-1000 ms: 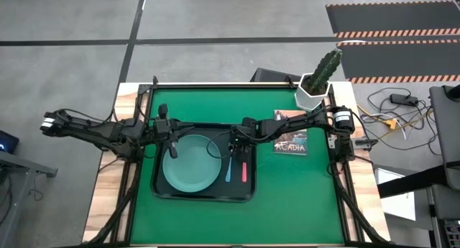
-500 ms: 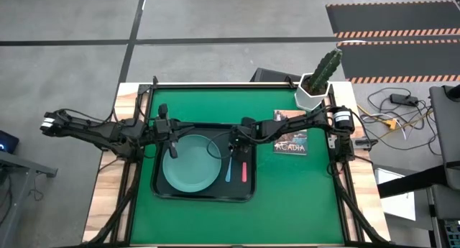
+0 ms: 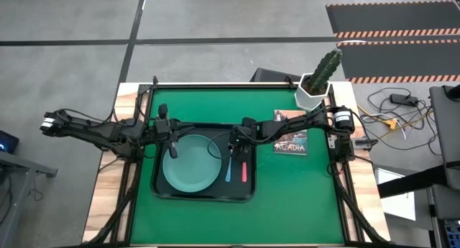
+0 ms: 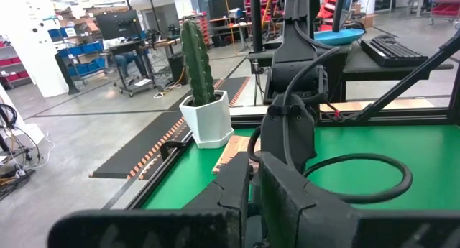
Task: Pick and place plate/cup/fork/spoon on tray
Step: Adjust the blue spoon on the black serving tray
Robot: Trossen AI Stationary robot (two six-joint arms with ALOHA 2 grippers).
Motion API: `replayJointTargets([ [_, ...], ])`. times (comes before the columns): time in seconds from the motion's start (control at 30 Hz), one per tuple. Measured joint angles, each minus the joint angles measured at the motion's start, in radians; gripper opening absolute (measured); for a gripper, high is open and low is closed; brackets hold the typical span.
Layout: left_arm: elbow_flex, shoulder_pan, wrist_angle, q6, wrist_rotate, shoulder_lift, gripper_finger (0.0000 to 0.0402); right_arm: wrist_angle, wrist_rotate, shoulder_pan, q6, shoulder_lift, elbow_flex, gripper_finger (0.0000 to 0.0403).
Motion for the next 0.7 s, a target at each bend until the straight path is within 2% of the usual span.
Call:
replayJointTargets([
  [0.57,0.0,0.0,0.0,0.0,0.0,0.0,0.0017,0.036,0.005,0.0,0.006,0.0,-0.005,0.0009],
  [0.7,0.0,0.0,0.0,-0.002,0.0,0.0,0.0017,-0.011,0.005,0.0,0.001,0.0,0.001,0.0009],
])
